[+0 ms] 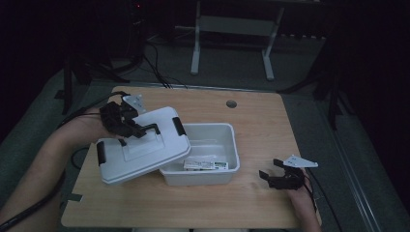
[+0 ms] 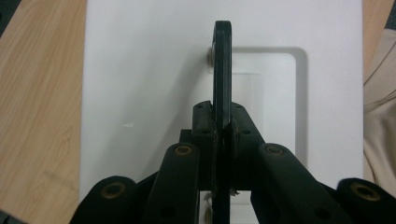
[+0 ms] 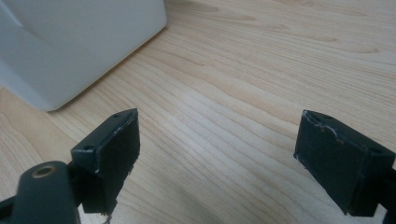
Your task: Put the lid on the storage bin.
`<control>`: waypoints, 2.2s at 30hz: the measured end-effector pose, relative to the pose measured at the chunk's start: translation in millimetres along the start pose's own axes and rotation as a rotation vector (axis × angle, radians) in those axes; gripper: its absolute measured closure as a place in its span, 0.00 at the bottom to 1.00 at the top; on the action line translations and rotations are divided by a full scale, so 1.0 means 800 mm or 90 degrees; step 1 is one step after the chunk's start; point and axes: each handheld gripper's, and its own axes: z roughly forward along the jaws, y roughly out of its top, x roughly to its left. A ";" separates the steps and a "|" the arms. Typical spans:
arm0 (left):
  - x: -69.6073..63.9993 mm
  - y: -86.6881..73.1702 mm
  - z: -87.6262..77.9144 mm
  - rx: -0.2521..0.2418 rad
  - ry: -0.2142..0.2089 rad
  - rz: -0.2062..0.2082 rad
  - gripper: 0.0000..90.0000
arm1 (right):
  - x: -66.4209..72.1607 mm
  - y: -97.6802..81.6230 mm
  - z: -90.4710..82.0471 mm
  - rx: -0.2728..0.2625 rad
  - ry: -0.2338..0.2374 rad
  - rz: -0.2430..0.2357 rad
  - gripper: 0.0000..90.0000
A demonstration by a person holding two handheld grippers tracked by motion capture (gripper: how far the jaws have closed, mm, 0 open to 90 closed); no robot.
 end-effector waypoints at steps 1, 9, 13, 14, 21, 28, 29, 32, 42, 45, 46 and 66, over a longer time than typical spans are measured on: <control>0.000 0.000 0.000 0.000 0.000 0.000 0.93 | 0.000 0.000 0.000 0.000 0.000 0.000 0.15; -0.008 0.030 0.014 0.004 -0.020 0.033 0.93 | 0.000 0.000 0.000 -0.001 0.001 0.002 0.15; -0.012 0.042 0.022 0.007 -0.031 0.051 0.93 | 0.001 0.000 0.001 0.002 0.000 -0.002 0.15; -0.013 0.046 0.024 0.008 -0.036 0.055 0.93 | 0.001 0.000 0.001 0.001 -0.003 -0.006 0.15; -0.019 0.065 0.036 0.005 -0.049 0.082 0.93 | 0.002 0.000 0.001 -0.003 0.000 -0.004 0.15; -0.028 0.092 0.057 0.012 -0.071 0.113 0.93 | 0.001 -0.001 0.000 -0.003 -0.003 -0.002 0.15; -0.028 0.092 0.057 0.012 -0.071 0.113 0.93 | 0.001 -0.001 0.000 -0.003 -0.003 -0.002 0.15; -0.030 0.108 0.066 0.012 -0.075 0.126 0.93 | 0.002 -0.001 0.000 -0.005 -0.001 -0.004 0.15; -0.033 0.141 0.088 0.009 -0.092 0.148 0.93 | 0.000 -0.002 -0.001 -0.012 0.004 0.000 0.15; -0.034 0.154 0.097 0.008 -0.093 0.158 0.93 | 0.000 -0.003 -0.001 -0.014 0.005 0.000 0.15; -0.033 0.156 0.098 0.009 -0.095 0.160 0.93 | 0.000 -0.003 -0.001 -0.012 0.005 -0.001 0.15; -0.025 0.173 0.127 0.031 -0.104 0.164 0.92 | -0.001 -0.003 -0.001 -0.012 0.007 0.000 0.15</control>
